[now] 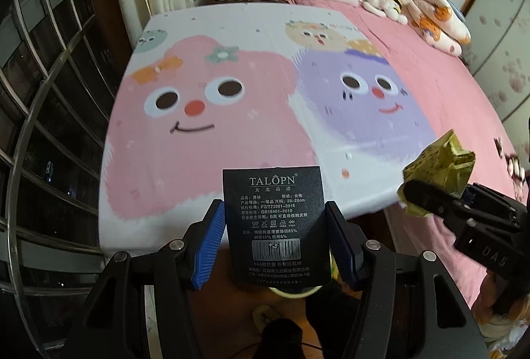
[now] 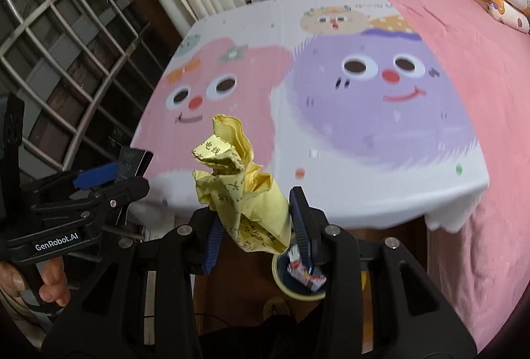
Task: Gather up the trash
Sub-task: 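Carry the black tag and yellow paper down over the trash bin, then open both tools to drop the tag and yellow paper into the bin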
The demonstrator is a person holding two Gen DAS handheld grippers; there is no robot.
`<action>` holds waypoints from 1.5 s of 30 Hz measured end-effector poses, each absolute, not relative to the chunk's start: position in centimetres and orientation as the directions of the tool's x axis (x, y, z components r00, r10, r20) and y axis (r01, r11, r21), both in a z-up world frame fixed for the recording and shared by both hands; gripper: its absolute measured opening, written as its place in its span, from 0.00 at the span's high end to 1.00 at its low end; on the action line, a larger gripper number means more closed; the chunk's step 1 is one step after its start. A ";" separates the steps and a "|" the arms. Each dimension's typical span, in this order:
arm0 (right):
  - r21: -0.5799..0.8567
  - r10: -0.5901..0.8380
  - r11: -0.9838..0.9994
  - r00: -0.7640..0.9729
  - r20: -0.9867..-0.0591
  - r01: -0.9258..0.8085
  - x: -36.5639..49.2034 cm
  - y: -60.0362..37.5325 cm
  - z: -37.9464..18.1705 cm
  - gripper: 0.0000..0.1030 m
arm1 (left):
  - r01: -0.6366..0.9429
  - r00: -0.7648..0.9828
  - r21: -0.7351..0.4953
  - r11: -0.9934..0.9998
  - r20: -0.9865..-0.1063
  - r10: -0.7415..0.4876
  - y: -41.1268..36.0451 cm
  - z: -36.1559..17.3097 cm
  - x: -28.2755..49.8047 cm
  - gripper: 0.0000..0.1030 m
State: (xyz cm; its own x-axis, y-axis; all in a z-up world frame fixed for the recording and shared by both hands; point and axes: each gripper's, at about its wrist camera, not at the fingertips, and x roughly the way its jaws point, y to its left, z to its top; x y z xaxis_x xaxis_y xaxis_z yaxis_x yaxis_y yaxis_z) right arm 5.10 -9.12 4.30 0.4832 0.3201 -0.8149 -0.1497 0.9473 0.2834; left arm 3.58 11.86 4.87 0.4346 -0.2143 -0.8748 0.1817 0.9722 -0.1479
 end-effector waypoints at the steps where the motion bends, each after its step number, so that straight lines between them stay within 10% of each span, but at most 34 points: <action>1: 0.282 0.319 0.948 0.475 -0.820 -0.149 4.8 -9.2 3.9 0.66 | 0.187 0.429 -0.149 0.971 -0.877 -0.217 11.6 4.5 3.4 0.42; 15: 0.287 0.305 0.952 0.303 -0.903 -0.104 0.4 -11.6 -6.3 0.66 | 0.218 0.317 -0.139 0.966 -0.926 -0.205 6.2 -3.1 -0.9 0.41; 35: 0.322 0.322 0.947 0.125 -0.939 -0.020 2.3 -17.5 -34.6 0.65 | 0.098 0.152 -0.160 0.982 -0.973 -0.174 0.0 -30.1 -0.7 0.41; 40: 0.352 0.349 0.936 0.119 -0.930 0.003 2.7 -17.5 -38.8 0.55 | 0.071 0.113 -0.178 0.981 -0.976 -0.185 0.7 -34.6 0.3 0.13; 45: 0.323 0.319 0.946 0.122 -0.940 0.016 2.6 -17.1 -40.7 0.44 | 0.062 0.113 -0.162 0.985 -0.979 -0.168 1.3 -36.5 0.5 0.09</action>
State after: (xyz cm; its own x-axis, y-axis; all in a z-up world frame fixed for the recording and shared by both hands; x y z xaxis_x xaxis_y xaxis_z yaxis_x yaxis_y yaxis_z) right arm 2.56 -17.10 -40.69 0.1223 0.3191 -0.9398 0.0157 0.9462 0.3233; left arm 0.47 1.32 -36.48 0.1134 -0.1680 -0.9792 0.0624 0.9849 -0.1618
